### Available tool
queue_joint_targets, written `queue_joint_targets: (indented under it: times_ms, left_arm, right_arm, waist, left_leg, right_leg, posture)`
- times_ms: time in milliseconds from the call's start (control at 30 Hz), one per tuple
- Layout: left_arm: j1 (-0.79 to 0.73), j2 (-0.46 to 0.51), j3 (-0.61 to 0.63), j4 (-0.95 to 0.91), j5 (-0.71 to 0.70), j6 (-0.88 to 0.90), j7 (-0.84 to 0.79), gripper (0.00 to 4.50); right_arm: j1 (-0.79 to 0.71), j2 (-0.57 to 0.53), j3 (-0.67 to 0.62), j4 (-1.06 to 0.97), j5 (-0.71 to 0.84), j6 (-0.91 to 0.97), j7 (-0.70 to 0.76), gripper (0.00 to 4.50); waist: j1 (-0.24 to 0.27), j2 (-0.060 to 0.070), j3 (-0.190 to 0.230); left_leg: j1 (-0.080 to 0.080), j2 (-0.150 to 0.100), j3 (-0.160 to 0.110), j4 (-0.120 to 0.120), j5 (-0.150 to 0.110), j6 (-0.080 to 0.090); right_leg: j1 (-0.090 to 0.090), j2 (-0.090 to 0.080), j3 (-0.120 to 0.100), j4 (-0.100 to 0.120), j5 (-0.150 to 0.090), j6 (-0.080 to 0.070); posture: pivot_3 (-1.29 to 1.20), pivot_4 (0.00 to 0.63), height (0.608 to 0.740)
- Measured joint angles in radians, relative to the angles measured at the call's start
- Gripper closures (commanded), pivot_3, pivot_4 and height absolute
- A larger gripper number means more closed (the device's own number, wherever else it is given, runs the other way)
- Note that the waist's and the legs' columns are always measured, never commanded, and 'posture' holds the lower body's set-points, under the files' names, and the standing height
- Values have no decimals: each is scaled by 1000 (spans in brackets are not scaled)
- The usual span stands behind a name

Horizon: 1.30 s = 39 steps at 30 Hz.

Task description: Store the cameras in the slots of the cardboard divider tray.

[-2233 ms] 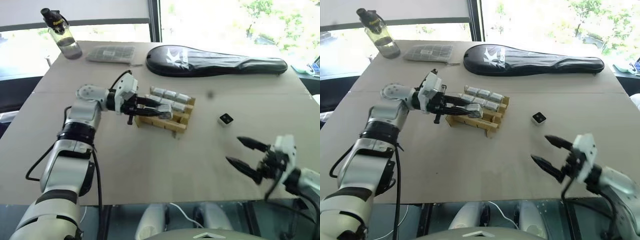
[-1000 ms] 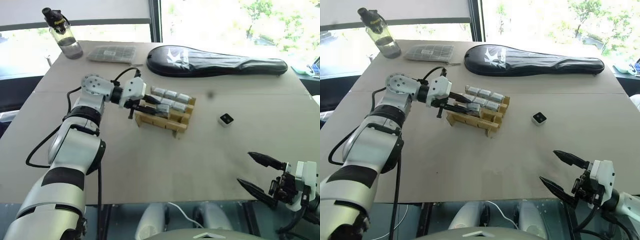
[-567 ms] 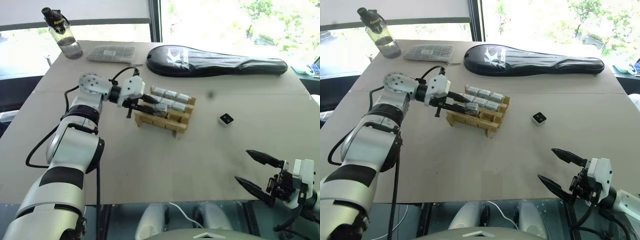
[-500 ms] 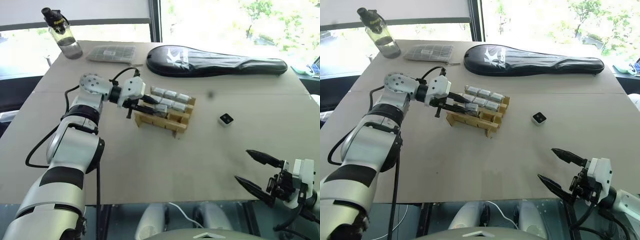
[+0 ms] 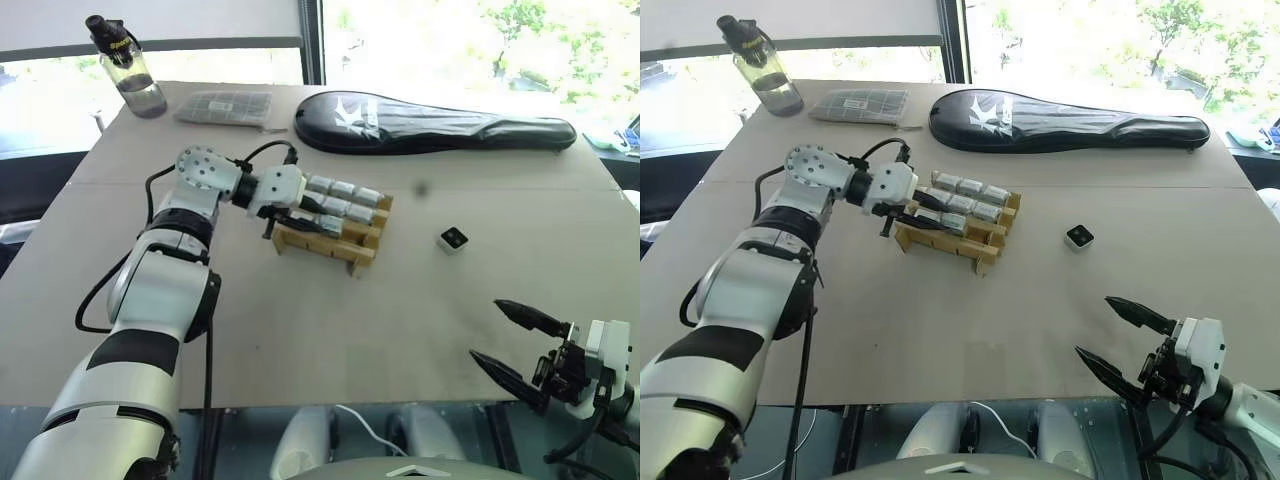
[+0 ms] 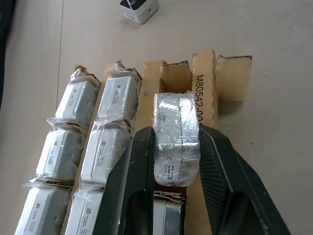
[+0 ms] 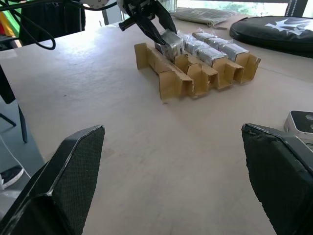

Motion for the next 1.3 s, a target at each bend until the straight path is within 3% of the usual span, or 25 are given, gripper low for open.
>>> queue_joint_targets:
  times_ms: [100, 133, 367, 633, 900, 1133, 1300]
  left_arm:
    - [-5, -4, 14, 0, 25, -2, 0, 3759]
    - [-8, -6, 21, 0, 43, -2, 0, 2753]
    - [-8, -14, 55, 2, 114, -22, 44, 43]
    - [-28, -9, 159, 2, 52, 56, 2, 43]
    - [-19, 54, 115, -30, -41, 87, -1, 43]
    - [89, 130, 106, -92, -201, 196, -1, 43]
    - [242, 214, 107, -225, -374, 370, -1, 43]
  right_arm:
    - [0, 1, 1, 0, 0, -5, -2, 31]
    - [0, 1, 1, 0, -1, -6, -4, 0]
    - [-2, 2, 6, 0, -1, -7, -13, 0]
    - [-17, -3, 7, 0, 0, -7, -11, 0]
    - [-50, -9, 7, 11, 0, -5, -1, 0]
    - [-48, -13, 8, 12, 2, -3, 0, 0]
    - [-57, -19, 9, 12, 7, 9, -4, 0]
  waist:
    - [0, 0, 0]
    - [0, 0, 0]
    - [-3, 0, 0]
    - [-2, 0, 0]
    - [-6, 0, 0]
    - [-3, 0, 0]
    - [-8, 0, 0]
  left_leg:
    - [0, 0, 0, 0, 0, 0]
    - [0, 0, 0, 0, 0, 0]
    - [0, 0, 0, 0, 0, 0]
    - [0, 0, 0, 0, 0, 0]
    - [1, 1, 0, 0, 0, 0]
    - [0, 1, -1, 0, 0, 0]
    - [0, 1, -1, 0, 0, 0]
  right_leg:
    - [0, 0, 0, 0, 0, 0]
    - [0, 0, -1, 0, 0, 0]
    - [0, 0, 0, 0, 0, 0]
    - [0, 0, -2, 0, 0, 0]
    - [0, 0, 0, 1, 0, 0]
    - [0, -4, 0, 1, 0, 0]
    - [0, -5, 1, 1, 0, 0]
  posture:
    - [0, 150, 740]
    - [0, 150, 740]
    - [0, 150, 740]
    - [0, 150, 740]
    - [0, 150, 740]
    - [0, 150, 740]
    - [0, 150, 740]
